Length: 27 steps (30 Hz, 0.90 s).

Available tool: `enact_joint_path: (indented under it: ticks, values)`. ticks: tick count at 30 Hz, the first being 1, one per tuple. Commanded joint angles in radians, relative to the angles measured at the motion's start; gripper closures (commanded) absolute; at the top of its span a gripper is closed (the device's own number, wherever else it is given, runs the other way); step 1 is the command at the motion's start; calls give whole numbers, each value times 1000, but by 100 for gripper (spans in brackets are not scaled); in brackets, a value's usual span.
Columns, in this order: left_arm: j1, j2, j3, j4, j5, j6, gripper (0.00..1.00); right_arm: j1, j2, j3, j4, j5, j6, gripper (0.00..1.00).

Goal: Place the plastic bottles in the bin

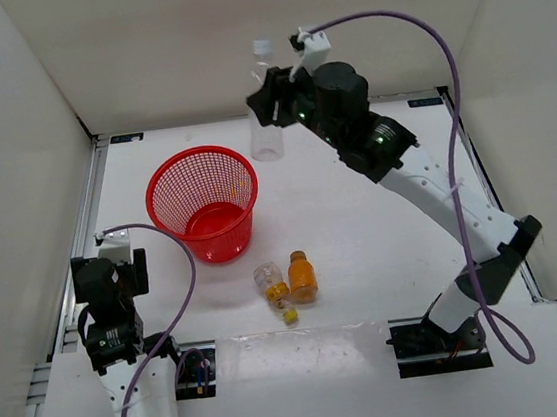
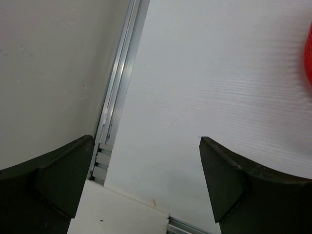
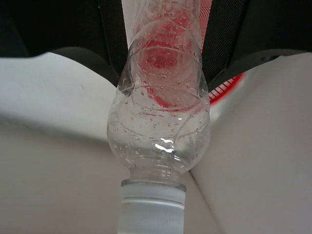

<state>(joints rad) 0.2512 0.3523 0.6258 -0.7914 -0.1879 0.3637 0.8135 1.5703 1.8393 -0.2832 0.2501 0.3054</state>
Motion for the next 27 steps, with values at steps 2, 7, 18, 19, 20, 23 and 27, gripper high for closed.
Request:
enact_joint_path:
  ticks: [2, 7, 18, 19, 20, 23, 27]
  values:
    - [-4, 4, 46, 27, 15, 32, 0, 64, 239, 197, 174, -162, -69, 79]
    - [-4, 4, 55, 27, -39, -8, 0, 122, 447, 371, 159, -196, -69, 73]
    - [-13, 14, 90, 27, 33, 92, 0, 188, 381, 259, 38, -218, -170, 0]
    - [-13, 14, 100, 27, 47, 92, 0, 200, 381, 287, 17, -206, -170, 0]
    - [-13, 25, 100, 27, 74, 92, 0, 200, 355, 297, 6, -195, -170, 0]
    - [-13, 25, 124, 27, 99, 92, 0, 222, 272, 278, -51, -56, -148, 0]
    - [-13, 25, 124, 27, 99, 92, 0, 222, 116, 70, -204, 164, -28, 0]
